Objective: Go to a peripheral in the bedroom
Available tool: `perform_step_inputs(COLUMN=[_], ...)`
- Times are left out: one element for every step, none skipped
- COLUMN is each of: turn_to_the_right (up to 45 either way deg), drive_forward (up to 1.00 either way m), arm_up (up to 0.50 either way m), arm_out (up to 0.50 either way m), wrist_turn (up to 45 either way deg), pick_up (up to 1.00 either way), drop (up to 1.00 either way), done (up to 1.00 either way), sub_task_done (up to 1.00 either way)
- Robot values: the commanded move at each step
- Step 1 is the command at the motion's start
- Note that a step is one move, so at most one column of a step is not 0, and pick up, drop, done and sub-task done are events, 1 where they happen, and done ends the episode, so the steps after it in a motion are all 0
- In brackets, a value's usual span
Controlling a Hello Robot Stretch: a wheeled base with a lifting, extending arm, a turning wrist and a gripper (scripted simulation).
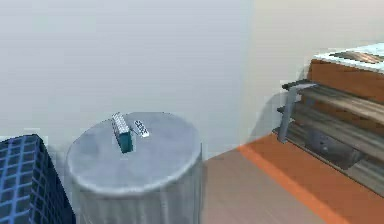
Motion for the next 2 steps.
perform_step_inputs(turn_to_the_right=[45.0,39.0], drive_forward=[0.00,0.00], arm_up=[0.00,0.00], arm_out=[0.00,0.00], wrist_turn=[0.0,0.0], pick_up=[0.00,0.00], drop=[0.00,0.00], done=[0.00,0.00], sub_task_done=[0.00,0.00])
